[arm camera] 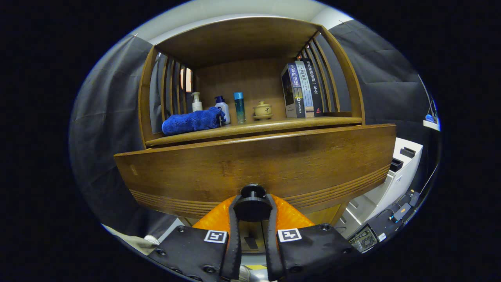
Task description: Pull open the drawer, take out the items inside it, and place them on the countertop above the cabinet.
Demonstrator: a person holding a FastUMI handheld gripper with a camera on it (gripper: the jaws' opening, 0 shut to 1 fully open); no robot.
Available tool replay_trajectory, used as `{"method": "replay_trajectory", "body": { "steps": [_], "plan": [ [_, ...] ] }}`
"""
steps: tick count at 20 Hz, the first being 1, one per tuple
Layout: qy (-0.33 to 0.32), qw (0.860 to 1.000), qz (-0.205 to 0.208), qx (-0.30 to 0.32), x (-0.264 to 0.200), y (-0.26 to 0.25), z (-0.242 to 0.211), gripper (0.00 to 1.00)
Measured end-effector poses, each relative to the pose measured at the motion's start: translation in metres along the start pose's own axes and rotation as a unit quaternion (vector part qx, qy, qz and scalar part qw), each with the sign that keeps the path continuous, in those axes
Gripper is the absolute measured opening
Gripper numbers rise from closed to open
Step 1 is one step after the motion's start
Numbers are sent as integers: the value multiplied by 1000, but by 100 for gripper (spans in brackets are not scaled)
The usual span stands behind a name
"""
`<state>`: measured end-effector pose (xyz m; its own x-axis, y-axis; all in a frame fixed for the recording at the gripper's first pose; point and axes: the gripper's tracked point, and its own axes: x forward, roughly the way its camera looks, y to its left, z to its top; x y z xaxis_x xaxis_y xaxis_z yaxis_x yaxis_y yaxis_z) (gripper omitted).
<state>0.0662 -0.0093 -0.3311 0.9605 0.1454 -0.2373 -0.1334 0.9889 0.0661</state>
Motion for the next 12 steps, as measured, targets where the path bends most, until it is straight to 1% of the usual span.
{"method": "replay_trajectory", "body": {
  "steps": [5, 12],
  "plan": [
    [-4, 1000, -4, -2, -25, 0, -9, 34],
    [-6, 1000, 4, -13, -51, 1, -15, 34]
  ]
}}
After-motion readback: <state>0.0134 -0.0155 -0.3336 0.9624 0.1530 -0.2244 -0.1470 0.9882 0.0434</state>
